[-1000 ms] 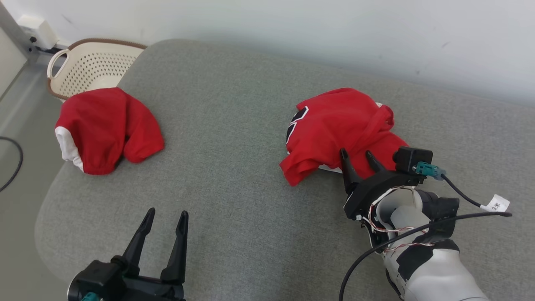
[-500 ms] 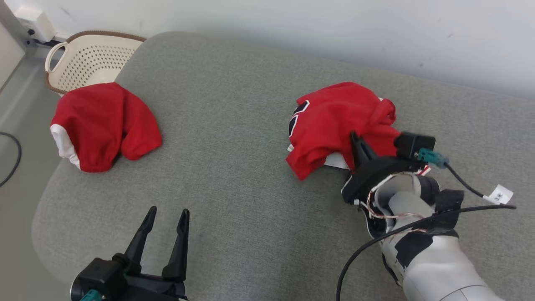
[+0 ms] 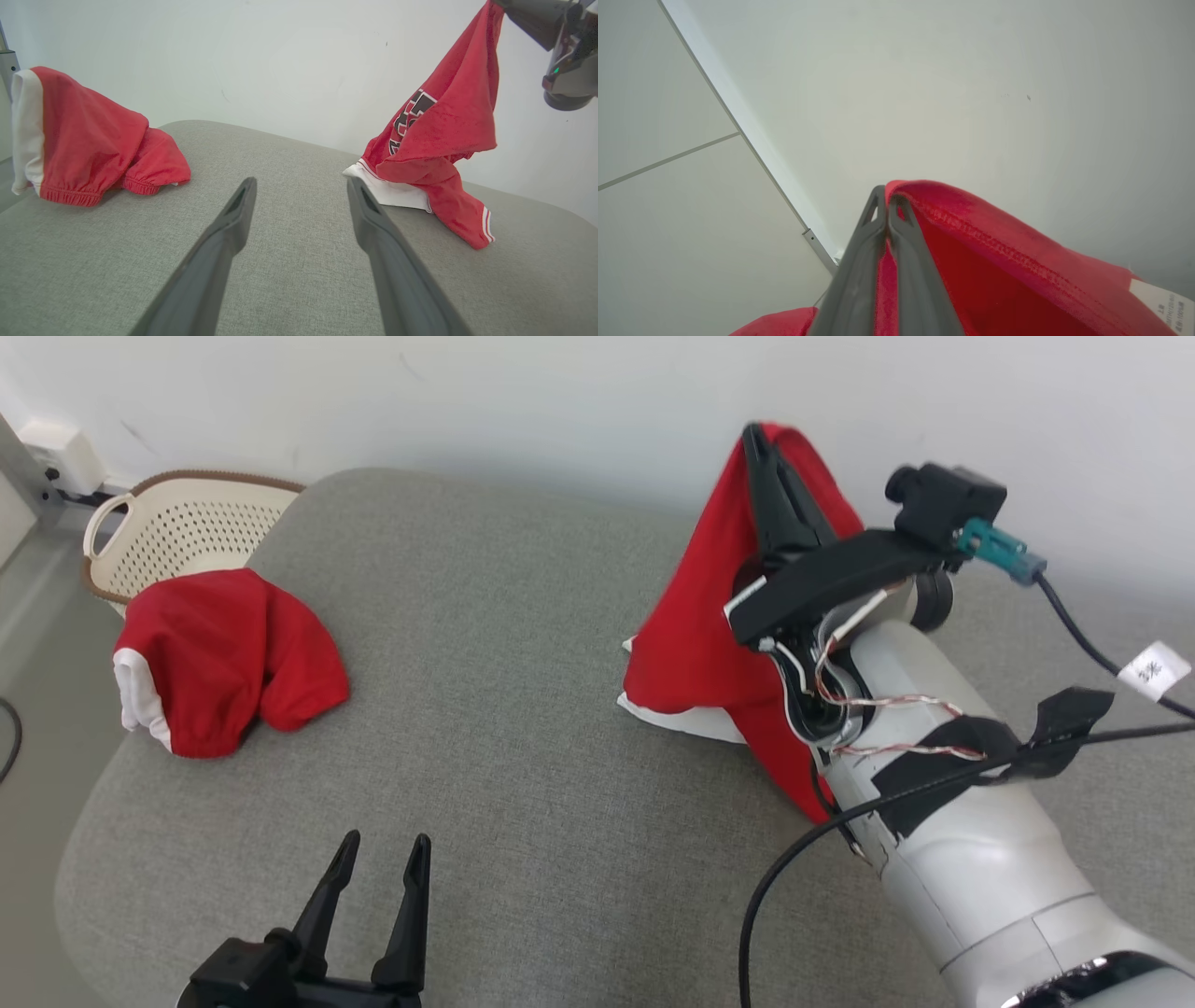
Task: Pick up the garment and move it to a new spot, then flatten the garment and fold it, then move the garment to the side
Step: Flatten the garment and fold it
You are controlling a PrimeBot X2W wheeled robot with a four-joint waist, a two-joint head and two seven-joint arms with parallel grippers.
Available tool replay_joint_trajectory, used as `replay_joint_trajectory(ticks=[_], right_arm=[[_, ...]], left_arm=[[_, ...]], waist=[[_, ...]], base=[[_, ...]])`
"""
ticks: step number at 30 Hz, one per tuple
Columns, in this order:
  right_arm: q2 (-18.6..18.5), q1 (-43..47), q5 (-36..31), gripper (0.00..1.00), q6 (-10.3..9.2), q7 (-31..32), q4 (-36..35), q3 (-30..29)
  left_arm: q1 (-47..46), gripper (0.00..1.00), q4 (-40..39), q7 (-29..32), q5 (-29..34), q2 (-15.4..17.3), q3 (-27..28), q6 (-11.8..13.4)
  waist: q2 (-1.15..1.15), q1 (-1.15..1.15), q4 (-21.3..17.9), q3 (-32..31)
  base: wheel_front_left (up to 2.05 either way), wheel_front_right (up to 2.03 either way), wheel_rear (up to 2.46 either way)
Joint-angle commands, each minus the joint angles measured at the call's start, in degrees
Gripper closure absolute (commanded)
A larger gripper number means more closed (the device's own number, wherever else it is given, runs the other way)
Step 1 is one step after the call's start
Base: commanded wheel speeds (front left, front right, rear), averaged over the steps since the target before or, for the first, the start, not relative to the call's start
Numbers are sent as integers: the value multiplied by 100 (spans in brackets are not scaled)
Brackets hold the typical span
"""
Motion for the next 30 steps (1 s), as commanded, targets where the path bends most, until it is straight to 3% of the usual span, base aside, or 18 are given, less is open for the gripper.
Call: replay_joint_trajectory(ticks=[1, 17, 30], right_arm=[[2, -119, 34, 100, 2, -25, -58, 73], [3, -1665, 154, 100, 2, -25, -61, 261], [-180, -986, 297, 100, 2, -18, 338, 575]], left_arm=[[104, 0, 23, -22, 22, -3, 15, -11], [330, 0, 11, 47, 30, 71, -66, 34], [428, 0, -48, 40, -13, 129, -57, 92]], waist=[[0, 0, -33, -137], [0, 0, -48, -598], [0, 0, -122, -580]], base=[[0, 0, 0], [0, 0, 0], [0, 0, 0]])
